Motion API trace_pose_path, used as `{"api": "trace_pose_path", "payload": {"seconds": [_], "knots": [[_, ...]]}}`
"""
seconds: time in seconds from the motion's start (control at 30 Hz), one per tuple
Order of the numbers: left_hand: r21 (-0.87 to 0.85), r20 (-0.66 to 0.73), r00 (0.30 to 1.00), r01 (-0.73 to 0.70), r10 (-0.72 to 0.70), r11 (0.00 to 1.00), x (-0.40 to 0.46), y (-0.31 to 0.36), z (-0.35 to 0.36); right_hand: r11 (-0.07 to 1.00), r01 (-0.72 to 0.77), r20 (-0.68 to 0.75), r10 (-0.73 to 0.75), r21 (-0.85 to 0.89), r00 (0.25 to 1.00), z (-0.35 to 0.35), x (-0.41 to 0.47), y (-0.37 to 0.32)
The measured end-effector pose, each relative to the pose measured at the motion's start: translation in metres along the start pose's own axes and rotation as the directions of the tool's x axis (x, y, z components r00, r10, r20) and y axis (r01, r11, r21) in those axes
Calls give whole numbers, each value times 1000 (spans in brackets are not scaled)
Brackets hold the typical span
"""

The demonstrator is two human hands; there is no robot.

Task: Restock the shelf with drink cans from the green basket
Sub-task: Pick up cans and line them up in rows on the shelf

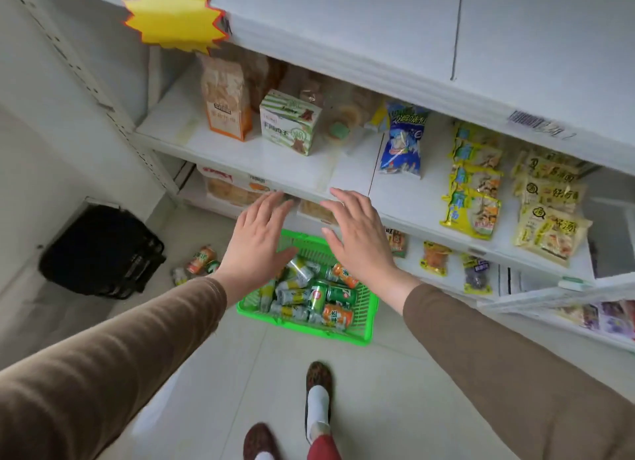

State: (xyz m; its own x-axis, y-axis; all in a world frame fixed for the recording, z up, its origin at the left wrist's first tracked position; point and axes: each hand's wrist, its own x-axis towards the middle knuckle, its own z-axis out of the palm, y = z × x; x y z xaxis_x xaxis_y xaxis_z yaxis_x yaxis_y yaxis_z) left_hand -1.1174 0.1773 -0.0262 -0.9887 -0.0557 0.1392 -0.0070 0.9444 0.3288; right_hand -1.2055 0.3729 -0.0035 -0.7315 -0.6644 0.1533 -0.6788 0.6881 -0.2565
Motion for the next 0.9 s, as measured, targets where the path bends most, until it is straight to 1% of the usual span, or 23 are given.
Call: {"api": "trace_pose_path", "payload": {"seconds": [0.1,0.23,0.4,0.6,0.73,0.83,0.9], "knots": [[0,92,993,72,-72,997,-25,-7,59,995,-94,108,90,35,990,58,-30,25],[-18,223,963,160,-152,987,-45,-16,140,968,-234,205,212,88,955,137,-62,64],[-36,340,921,214,-189,976,-57,-24,239,890,-440,348,376,123,859,235,-88,106],[-10,449,862,270,-237,963,-56,-41,341,805,-581,529,441,124,725,348,-99,141],[36,515,812,300,-276,953,-55,-56,398,799,-599,620,445,52,646,413,-93,163],[36,555,787,300,-269,953,-53,-68,432,829,-558,628,452,-33,634,453,-83,174],[42,554,791,283,-258,958,-50,-75,450,850,-518,640,452,-97,622,476,-73,180]]}}
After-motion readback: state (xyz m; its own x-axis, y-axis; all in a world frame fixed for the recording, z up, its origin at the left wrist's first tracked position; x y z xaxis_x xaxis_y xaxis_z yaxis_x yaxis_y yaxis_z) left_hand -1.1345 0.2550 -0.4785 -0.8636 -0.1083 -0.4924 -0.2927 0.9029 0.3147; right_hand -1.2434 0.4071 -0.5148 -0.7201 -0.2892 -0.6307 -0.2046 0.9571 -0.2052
